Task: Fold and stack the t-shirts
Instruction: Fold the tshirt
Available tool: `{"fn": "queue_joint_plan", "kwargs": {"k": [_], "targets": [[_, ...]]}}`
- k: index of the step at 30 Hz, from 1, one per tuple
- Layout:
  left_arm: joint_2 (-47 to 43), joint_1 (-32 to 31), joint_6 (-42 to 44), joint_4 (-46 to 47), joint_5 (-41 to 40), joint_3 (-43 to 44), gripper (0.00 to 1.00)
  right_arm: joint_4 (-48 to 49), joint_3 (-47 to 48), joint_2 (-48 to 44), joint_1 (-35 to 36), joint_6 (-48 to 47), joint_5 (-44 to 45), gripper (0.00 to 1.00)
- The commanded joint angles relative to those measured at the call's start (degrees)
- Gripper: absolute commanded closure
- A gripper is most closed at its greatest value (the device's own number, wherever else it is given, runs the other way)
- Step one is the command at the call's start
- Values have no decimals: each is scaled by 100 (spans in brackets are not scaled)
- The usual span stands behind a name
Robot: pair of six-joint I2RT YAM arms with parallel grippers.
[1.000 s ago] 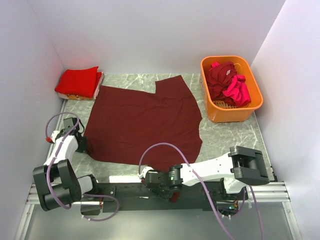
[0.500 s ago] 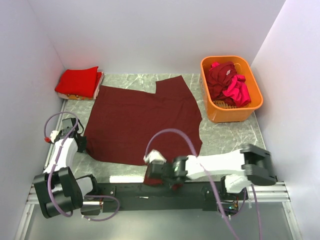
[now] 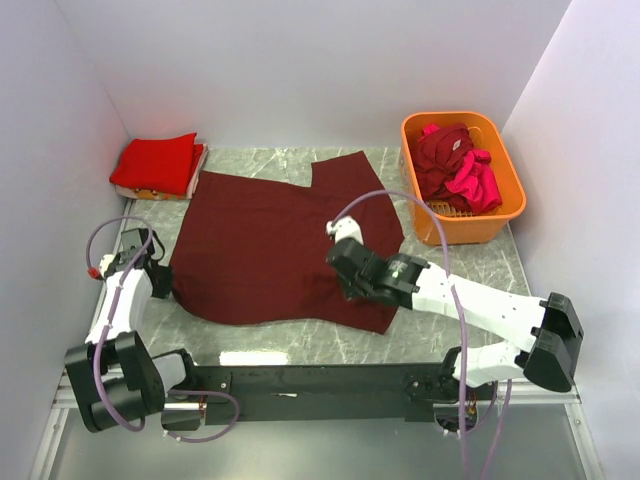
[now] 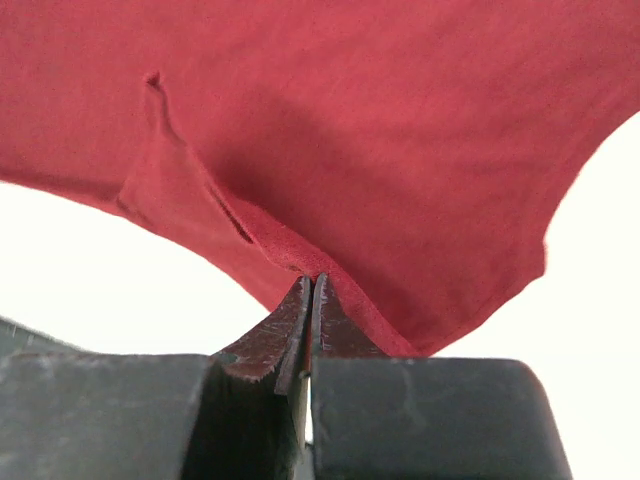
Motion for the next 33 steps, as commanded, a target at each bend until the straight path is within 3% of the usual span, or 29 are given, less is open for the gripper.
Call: {"fn": "queue_joint_plan", "kwargs": {"k": [1,13,33], "targets": [[193,-1,-43,-25,158,379,99,305,412,101,-353,-471,232,100],[677,-36,-42,-96,370,1003,99,411,1151,628,-1232,-1157,-5,100],[2100,-291,-253,-78,352,2198,99,385,2109,1499,-1980,-1623,-444,100]]}}
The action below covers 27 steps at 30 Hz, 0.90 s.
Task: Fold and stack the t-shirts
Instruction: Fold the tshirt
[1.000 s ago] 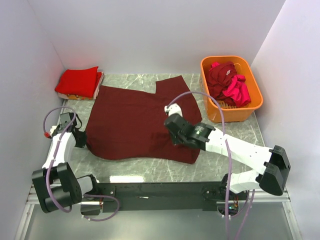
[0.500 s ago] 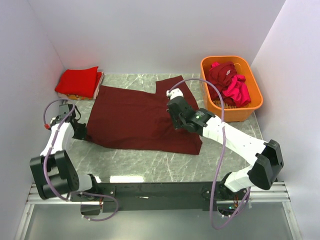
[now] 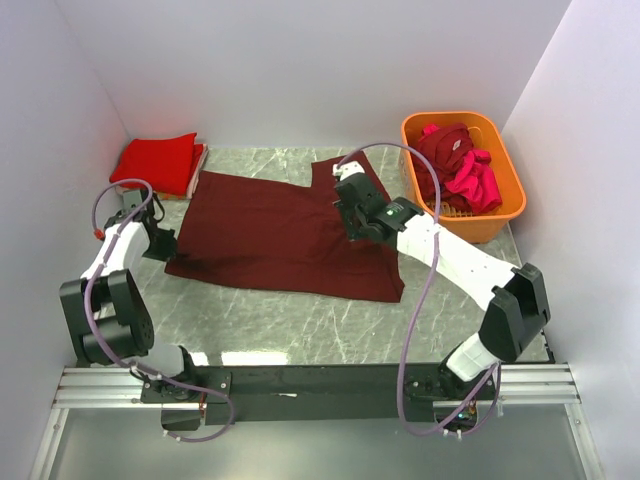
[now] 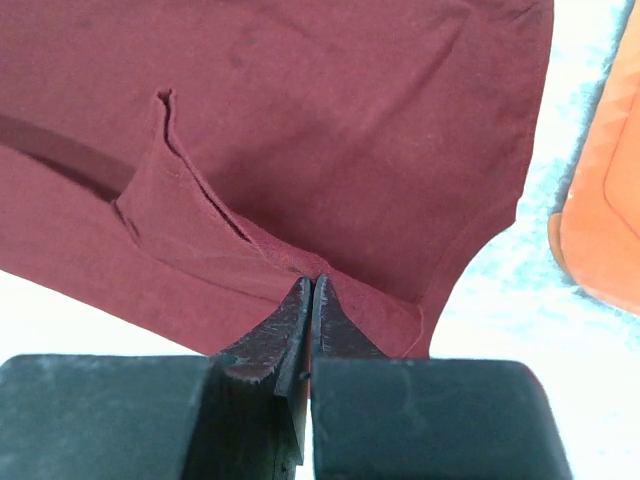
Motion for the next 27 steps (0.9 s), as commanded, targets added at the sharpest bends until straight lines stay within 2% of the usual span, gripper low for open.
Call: {"fn": "queue_joint_plan", "kwargs": {"k": [1,16,19,20,21,22,24,25,27], "targets": [[140,-44,-96,22,-37,284,99,107,387,137,-111,-139,-71,100],[1089,-220,-228,84,-124,943,98,247,1045,990,-524,-288,-97,100],[1203,-220,-263,-29,-317,1154,75,248,1300,1271,-665,-297,-115,100],[1213,-220,-254,-47,-362,1224,55,257,1353,1341,-691,-315,-62,100],[1221,-211,-289,-117,-405,1390,46,222,1406,1507,-718,-315,-10,100],[1213,-211,-289,-196,-484,1470,29,187,1546,1587,-727,-323,69,100],[1169,-211,-333,-293,-607,1689,10,221,1661,1824,-762,-358,288,96],[1117,-211,-290,-311,-617,1760,1,248,1783,1904,-788,-376,307,83],[1037,-211,-315,-478,-766,1944,1,169,1968,2114,-849,-281,456,61]]}}
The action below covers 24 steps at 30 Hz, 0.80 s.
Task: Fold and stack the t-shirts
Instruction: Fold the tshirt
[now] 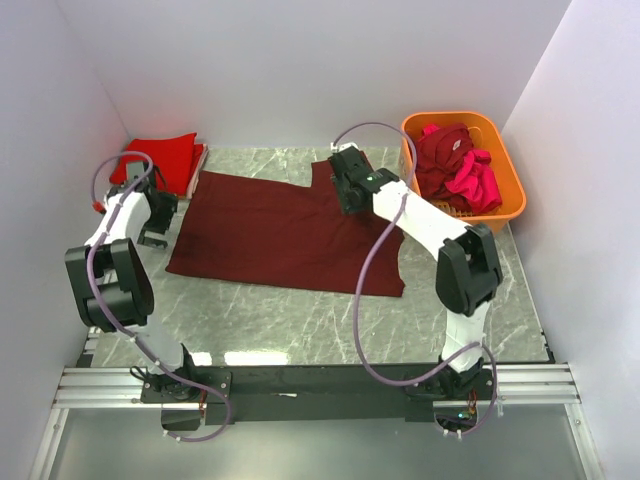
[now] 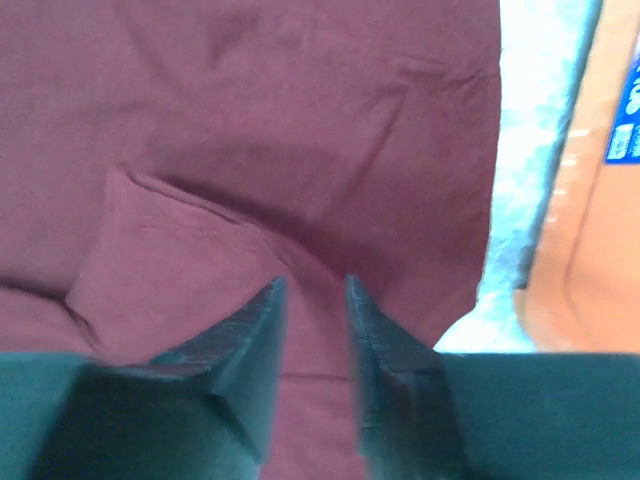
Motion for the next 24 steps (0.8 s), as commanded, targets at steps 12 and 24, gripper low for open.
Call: {"fn": "queue_joint_plan", "kwargs": {"k": [12,24], "targets": [[-609,-264,630,636,547,-439,0,559,-1036,-974,-129,997,-479,23],[569,-651,964,1190,943,-500,1,912,-2574,-861,-129,1692,-1343,21]]}}
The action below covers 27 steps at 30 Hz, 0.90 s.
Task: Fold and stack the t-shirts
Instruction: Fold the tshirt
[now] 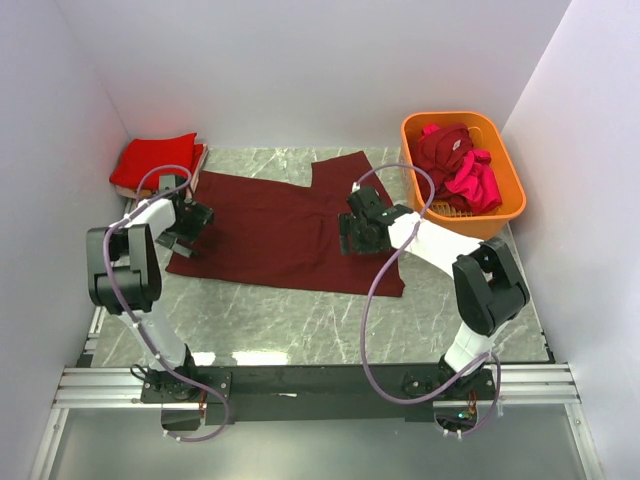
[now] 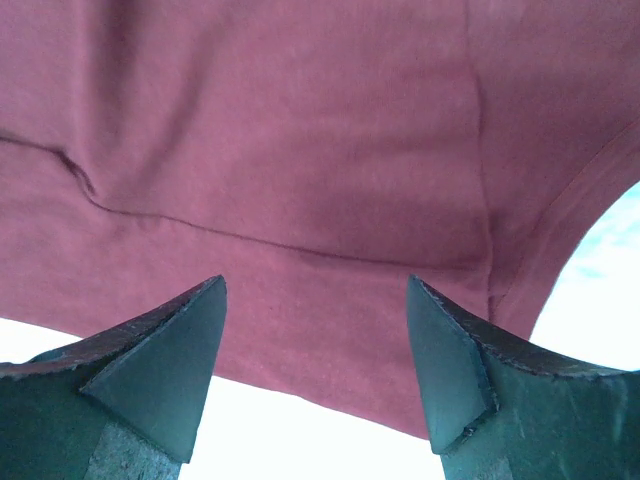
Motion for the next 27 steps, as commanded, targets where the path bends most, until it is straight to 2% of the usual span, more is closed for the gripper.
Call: {"fn": "queue_joint_plan", "kwargs": {"k": [1,6,11,19,23,27], "targets": [[-93,22,138,229,23,-74,1,260,-213,119,-37,256,-145,21],[-216,13,164,299,-101,-531,1,278,-660,137,-37,344,-153,21],[-584,13,94,326,-82,-1365,0,77,-1345,-362,-37,545,-127,21],[-2139,-22,-520,-218,-644,-2929,1,-56,-3007,-1671,-28,1363,-619,21],[-3113,-22,-671,-754,-926,-3326,0,-415,-3595,-2428,-2,1776,-628,21],[-3756,-22,-662,-1037,-839,-3503,1,-504,-3729,-3263,77,1821,-979,21]]}}
